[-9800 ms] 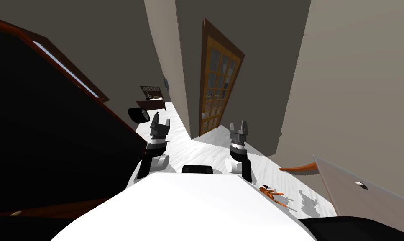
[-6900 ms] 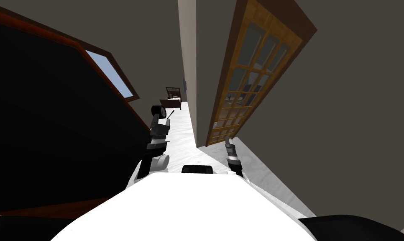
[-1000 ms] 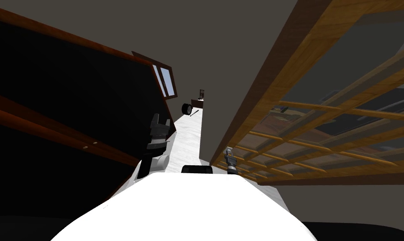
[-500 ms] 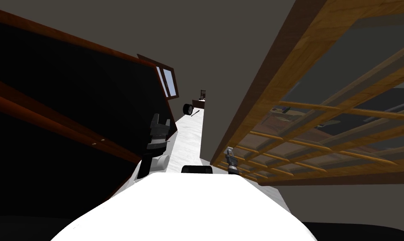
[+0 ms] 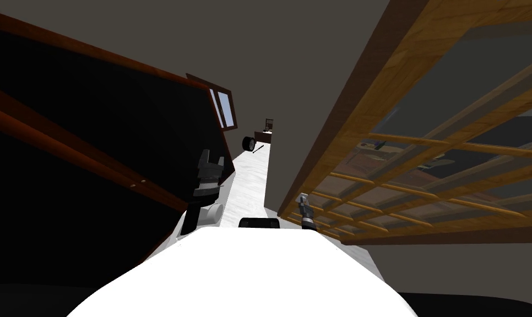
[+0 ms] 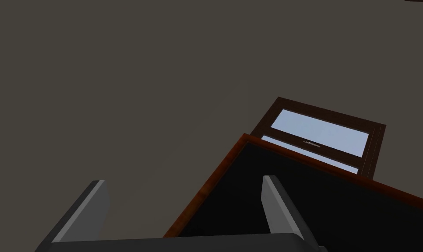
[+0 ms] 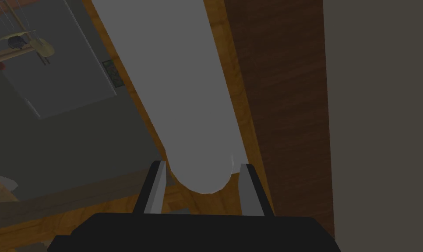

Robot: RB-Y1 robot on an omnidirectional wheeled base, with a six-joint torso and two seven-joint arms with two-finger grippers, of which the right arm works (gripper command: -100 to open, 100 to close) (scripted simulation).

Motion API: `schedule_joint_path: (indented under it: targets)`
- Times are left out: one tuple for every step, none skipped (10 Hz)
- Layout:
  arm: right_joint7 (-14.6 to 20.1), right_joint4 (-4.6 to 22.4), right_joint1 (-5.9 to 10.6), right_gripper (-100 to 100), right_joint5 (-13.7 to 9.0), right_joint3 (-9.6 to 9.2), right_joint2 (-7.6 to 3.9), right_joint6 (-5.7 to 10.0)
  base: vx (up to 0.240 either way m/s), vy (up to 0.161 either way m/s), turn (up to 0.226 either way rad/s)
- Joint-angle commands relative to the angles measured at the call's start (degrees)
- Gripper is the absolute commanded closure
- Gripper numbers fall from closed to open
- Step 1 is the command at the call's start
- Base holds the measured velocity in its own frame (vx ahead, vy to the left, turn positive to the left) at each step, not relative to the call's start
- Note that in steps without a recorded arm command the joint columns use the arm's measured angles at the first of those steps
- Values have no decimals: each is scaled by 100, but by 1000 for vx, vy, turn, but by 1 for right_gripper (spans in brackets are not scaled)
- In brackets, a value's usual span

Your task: Pull the door open

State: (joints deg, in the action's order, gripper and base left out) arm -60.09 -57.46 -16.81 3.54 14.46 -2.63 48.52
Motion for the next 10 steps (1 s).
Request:
schedule_joint_path:
  targets:
    - [176, 86, 37, 100, 15, -106, 74, -14, -34, 10, 24]
    - [392, 117, 62, 100, -29, -115, 47, -11, -23, 1, 1]
    - [535, 148, 87, 100, -72, -124, 20, -8, -42, 11, 55]
    - [608, 148, 87, 100, -72, -124, 20, -8, -34, 6, 59]
    - [807, 179, 112, 100, -116, -134, -7, -4, -30, 8, 37]
    - [824, 179, 112, 100, -116, -134, -7, -4, -22, 10, 24]
    - [1041, 210, 136, 100, -160, -143, -33, -1, -10, 4, 32]
    - [1202, 241, 162, 100, -205, -152, -60, 2, -37, 14, 45]
    - [1259, 241, 162, 100, -205, -152, -60, 2, -37, 14, 33]
    - [1483, 277, 190, 100, -255, -163, -88, 6, -29, -6, 56]
